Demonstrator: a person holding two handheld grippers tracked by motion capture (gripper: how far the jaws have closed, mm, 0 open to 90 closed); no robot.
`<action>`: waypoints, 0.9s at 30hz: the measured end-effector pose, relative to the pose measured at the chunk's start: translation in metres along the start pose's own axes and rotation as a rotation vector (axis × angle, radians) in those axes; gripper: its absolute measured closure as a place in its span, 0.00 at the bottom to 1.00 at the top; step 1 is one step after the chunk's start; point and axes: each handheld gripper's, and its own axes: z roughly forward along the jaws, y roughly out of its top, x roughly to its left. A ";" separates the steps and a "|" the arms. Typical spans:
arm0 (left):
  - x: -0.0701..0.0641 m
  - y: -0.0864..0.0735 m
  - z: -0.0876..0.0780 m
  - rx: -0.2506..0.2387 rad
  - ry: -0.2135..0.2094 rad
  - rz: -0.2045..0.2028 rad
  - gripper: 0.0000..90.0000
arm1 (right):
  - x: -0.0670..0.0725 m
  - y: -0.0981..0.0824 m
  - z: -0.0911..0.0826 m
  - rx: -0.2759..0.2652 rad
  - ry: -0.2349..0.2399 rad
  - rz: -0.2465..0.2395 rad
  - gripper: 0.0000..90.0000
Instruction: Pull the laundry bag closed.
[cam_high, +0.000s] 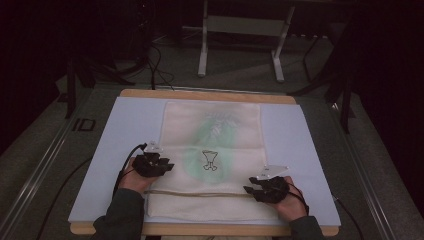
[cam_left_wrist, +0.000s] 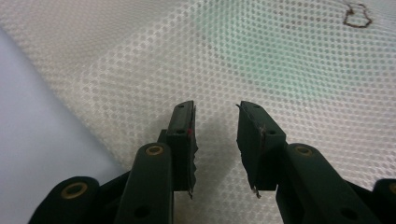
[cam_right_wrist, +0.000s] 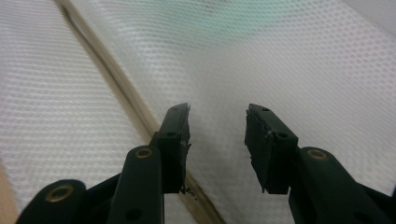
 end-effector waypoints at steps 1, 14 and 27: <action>0.000 0.000 0.000 0.000 0.000 0.000 0.74 | 0.000 0.000 0.000 0.000 0.000 0.000 0.67; -0.001 0.000 -0.003 0.003 -0.027 0.029 0.76 | 0.018 0.017 0.010 0.012 0.038 -0.079 0.73; 0.007 -0.004 -0.010 -0.003 -0.045 0.013 0.76 | 0.039 0.038 0.026 0.011 0.109 -0.149 0.78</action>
